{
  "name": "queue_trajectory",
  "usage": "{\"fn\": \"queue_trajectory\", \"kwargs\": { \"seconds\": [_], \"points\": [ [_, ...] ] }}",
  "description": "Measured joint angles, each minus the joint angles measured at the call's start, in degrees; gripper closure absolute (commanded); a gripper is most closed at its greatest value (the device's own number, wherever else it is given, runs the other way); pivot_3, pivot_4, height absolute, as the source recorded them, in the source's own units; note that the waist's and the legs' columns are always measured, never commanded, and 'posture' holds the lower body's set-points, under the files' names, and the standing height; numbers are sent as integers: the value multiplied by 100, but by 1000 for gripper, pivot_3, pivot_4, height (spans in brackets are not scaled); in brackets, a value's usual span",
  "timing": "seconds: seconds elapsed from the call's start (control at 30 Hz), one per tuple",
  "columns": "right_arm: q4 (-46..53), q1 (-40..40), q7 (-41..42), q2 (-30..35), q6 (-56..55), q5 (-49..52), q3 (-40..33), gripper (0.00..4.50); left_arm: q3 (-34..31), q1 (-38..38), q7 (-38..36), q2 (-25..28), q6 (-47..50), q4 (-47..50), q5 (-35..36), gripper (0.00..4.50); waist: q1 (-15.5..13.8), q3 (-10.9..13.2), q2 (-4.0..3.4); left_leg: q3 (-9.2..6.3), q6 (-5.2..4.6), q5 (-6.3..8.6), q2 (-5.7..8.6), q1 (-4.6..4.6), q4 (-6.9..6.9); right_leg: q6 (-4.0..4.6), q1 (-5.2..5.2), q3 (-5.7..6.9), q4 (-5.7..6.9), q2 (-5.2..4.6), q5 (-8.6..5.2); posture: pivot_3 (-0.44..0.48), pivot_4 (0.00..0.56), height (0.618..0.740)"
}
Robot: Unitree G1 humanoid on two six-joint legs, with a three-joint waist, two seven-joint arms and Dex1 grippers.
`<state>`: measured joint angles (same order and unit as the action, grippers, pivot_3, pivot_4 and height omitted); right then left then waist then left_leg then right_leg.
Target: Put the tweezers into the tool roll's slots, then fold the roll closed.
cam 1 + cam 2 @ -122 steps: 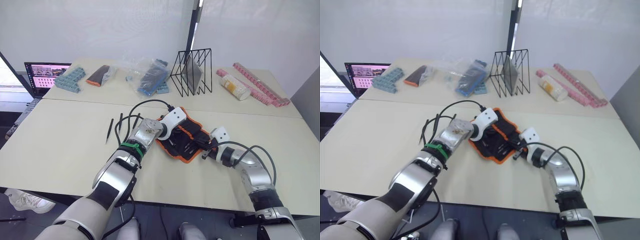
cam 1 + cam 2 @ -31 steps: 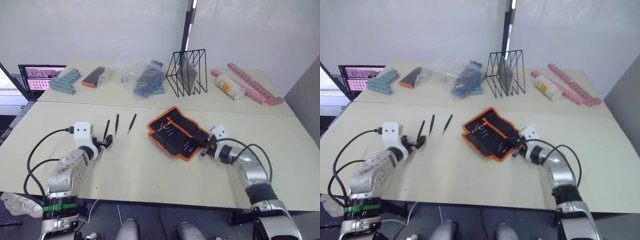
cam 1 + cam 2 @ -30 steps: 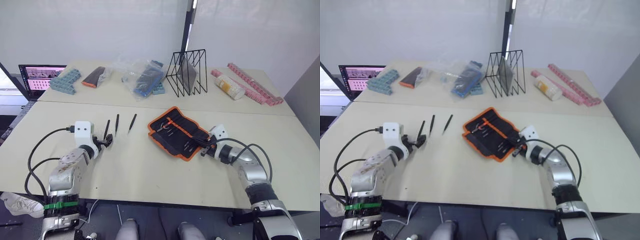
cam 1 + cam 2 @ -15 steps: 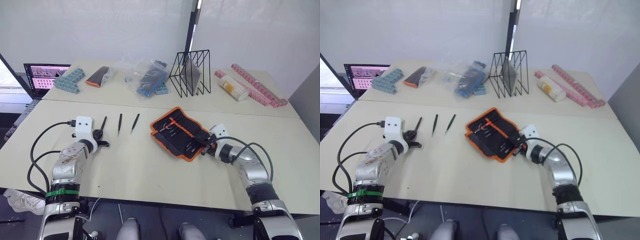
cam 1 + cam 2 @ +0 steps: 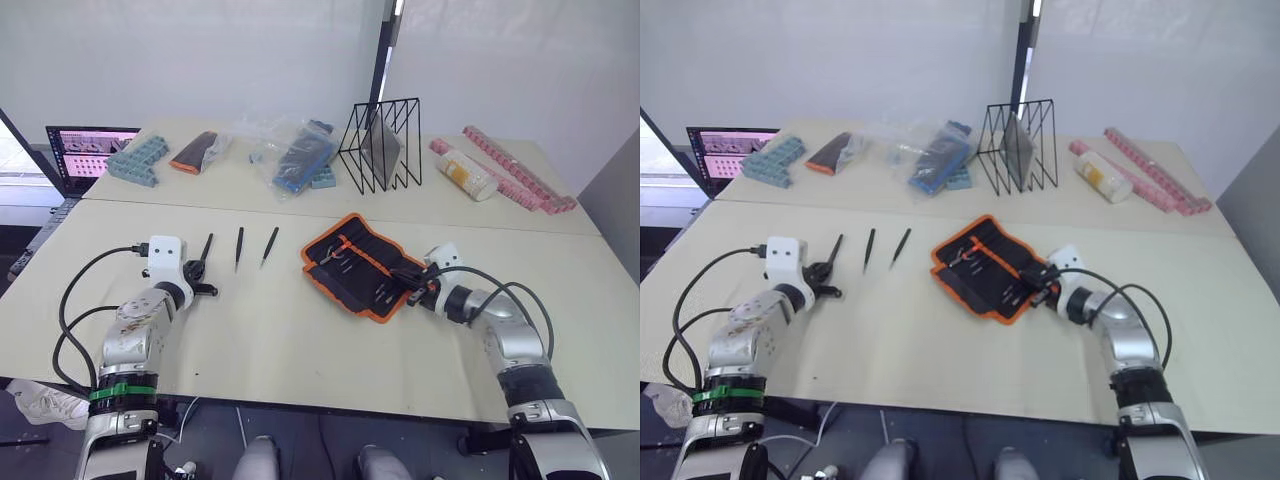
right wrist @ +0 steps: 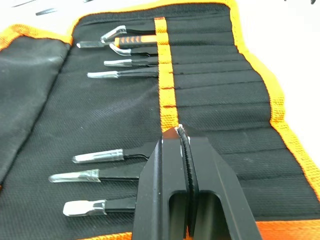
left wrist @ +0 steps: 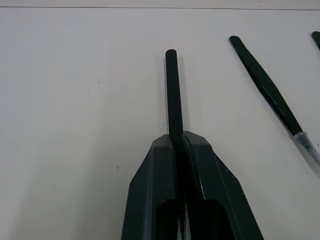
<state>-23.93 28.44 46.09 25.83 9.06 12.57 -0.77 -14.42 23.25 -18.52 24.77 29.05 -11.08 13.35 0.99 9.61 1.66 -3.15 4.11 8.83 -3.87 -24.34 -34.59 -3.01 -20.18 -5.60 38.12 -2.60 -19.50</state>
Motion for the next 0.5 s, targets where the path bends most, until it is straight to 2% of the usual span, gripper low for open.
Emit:
{"fn": "queue_trajectory", "kwargs": {
  "seconds": [0.13,0.3,0.5],
  "points": [
    [-92,39,26,30,-60,-18,4,4500,47,-171,-253,56,310,464,178,4474,-9,1,0,-2,0,0,0,-3,2,0,-1,1,-2,0,0,0,150,735],
    [-230,52,135,64,-264,-104,19,4500,254,-18,-830,506,1202,1357,642,4474,-9,2,1,-3,0,0,0,-4,1,0,0,2,-4,1,0,0,150,735],
    [-315,54,139,41,-404,-117,41,4500,1215,671,-1587,1190,2470,2364,1035,4474,11,3,0,-2,0,0,-1,0,3,-1,1,1,-5,3,-1,0,150,735]
  ]
}}
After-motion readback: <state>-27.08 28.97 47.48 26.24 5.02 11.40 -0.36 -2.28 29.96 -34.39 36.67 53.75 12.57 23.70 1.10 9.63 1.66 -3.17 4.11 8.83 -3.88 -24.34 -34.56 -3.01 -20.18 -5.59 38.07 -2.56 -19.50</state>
